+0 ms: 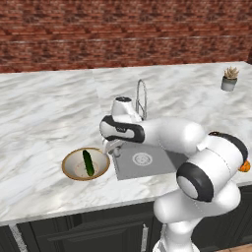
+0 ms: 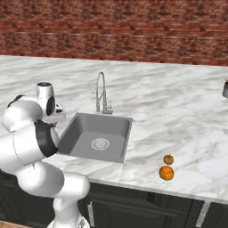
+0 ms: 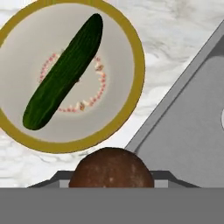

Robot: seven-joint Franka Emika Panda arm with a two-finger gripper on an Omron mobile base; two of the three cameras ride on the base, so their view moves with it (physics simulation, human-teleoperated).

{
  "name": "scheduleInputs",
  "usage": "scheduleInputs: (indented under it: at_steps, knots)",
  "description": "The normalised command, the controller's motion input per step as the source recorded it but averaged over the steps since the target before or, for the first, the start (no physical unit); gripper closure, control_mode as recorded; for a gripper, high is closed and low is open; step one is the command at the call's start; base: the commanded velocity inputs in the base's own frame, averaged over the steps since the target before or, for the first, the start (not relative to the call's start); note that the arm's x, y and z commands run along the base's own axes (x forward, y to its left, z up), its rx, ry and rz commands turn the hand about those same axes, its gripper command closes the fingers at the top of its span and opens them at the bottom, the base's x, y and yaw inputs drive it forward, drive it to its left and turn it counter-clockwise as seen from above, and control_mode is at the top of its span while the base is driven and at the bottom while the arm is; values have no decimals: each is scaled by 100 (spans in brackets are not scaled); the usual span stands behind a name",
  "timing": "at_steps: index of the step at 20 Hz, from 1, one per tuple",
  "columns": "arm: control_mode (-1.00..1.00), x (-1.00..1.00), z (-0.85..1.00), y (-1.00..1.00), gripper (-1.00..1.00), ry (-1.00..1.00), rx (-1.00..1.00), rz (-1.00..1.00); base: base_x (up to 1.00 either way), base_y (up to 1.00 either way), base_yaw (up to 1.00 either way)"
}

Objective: There is a mixed pile of frozen fruits and vegetables on the counter. Locate all the frozen vegetables and place the items in a bowl on the counter. Take all the frozen fruits and defrost them in a running sink.

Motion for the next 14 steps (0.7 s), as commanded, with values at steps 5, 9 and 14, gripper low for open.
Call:
scheduleInputs:
  at_steps: [5, 9, 14]
  knots:
    - [-100, 33, -15, 99, 100, 16, -4, 2, 0, 0, 0]
    - [-100, 11, -21, 53, 100, 4, -4, -11, 0, 0, 0]
    - [-100, -15, -55, -6, 100, 4, 1, -7, 0, 0, 0]
